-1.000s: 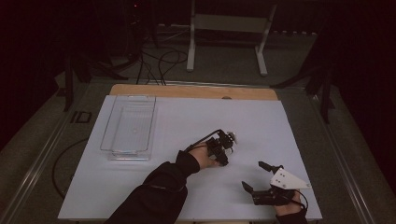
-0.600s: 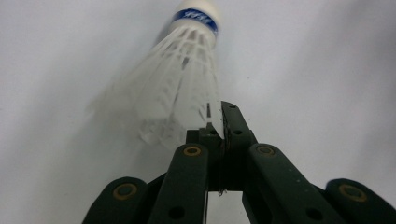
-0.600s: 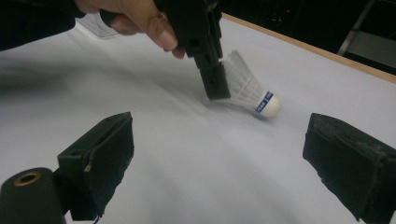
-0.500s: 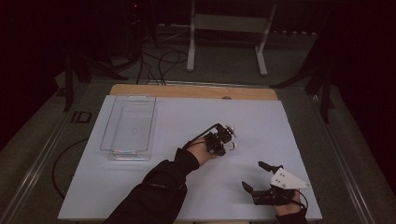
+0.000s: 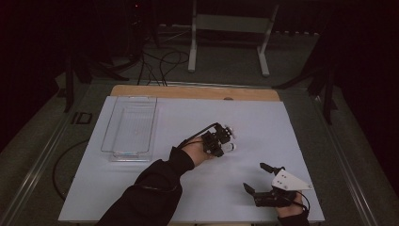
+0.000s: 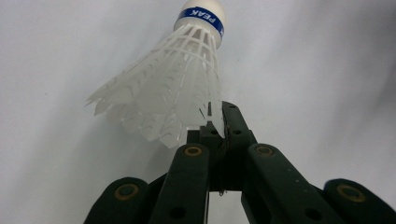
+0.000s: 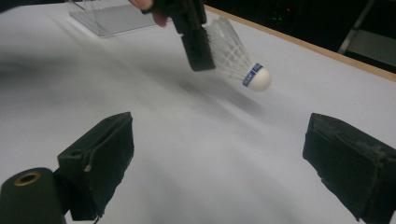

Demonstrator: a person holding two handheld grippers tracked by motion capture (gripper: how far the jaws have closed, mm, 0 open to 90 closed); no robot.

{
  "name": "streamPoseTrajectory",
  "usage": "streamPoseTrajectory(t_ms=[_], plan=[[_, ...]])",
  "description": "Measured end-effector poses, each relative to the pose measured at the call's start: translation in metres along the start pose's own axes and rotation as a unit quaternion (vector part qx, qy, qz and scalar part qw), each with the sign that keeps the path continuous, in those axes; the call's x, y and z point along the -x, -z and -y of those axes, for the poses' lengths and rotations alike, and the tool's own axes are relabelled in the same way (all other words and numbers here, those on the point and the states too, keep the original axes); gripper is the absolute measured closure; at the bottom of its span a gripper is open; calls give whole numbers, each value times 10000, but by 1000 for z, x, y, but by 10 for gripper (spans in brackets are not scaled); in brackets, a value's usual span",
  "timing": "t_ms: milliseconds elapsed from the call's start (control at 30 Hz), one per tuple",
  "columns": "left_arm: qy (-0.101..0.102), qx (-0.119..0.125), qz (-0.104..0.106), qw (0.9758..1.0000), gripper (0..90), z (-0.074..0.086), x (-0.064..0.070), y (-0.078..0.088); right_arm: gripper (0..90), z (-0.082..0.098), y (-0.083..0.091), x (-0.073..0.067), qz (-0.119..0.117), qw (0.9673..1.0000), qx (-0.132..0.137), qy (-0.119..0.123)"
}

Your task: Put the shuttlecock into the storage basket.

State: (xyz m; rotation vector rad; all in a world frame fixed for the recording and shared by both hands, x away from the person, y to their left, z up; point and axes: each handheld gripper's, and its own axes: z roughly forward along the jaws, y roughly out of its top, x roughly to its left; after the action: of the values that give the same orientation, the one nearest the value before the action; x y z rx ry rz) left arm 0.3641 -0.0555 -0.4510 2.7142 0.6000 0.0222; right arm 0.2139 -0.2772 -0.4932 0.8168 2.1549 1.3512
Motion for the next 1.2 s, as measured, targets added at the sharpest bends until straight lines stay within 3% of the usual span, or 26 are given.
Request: streamPoseTrajectory(t_ms=[367,733,1200], plan=[[-69,214,142,9996,900,15,0,19,89,-1,-1,-2,-6,10000,-37,15],[-164,135,5,9998,900,37,-7,35,89,0,-2,-1,2,10000,-46,7],[-259,1,89,9996,900,58,-10,50,89,0,-2,-2,45,10000,-45,67]])
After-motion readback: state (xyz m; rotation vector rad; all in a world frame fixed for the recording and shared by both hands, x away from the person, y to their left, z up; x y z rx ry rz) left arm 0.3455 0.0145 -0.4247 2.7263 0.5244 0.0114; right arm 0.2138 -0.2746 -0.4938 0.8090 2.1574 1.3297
